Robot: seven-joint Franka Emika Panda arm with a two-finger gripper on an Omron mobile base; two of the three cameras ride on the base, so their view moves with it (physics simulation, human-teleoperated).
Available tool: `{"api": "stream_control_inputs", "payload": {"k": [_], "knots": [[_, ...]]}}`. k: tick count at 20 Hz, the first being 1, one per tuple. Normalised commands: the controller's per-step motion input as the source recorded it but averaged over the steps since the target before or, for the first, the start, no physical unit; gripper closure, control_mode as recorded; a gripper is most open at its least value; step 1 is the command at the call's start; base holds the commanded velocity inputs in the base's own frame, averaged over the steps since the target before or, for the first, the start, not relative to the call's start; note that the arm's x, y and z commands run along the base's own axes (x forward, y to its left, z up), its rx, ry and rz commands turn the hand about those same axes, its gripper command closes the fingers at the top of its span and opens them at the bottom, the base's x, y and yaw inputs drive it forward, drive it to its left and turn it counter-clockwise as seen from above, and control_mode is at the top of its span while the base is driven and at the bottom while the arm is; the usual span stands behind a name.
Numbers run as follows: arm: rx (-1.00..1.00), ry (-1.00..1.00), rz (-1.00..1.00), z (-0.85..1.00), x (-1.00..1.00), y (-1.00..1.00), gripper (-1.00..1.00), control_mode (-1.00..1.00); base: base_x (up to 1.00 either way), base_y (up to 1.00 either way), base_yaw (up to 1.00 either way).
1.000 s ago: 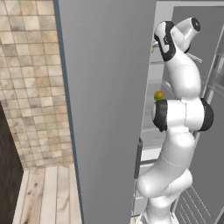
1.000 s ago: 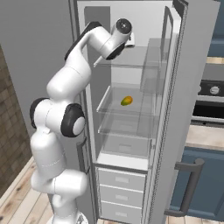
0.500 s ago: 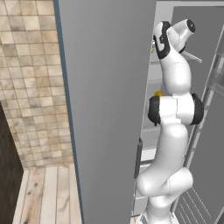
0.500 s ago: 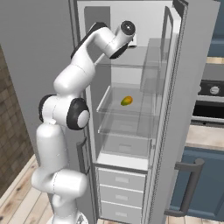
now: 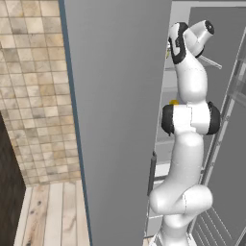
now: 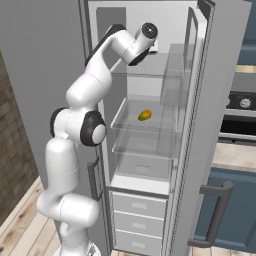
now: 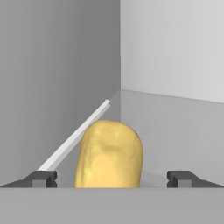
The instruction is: Pick potato from the fridge and place it on the plate on the counter.
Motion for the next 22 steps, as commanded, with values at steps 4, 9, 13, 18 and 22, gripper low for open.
{"api": "stream_control_inputs", "payload": {"k": [4,9,13,18,22], "knots": [[0.0,0.04,0.0,-0.02,0.0,0.02,-1.0,-1.0,0.0,0.0,0.0],[0.0,0.02,0.0,-0.05,0.0,0.07,-1.0,-1.0,0.0,0.0,0.0],[0.0,0.0,0.0,-0.1,0.01,0.04,-1.0,-1.0,0.0,0.0,0.0],[0.0,0.0,0.0,-0.24,0.06,0.08,-1.0,-1.0,0.0,0.0,0.0],[0.0,0.0,0.0,-0.25,0.1,0.07,-1.0,-1.0,0.0,0.0,0.0]]}}
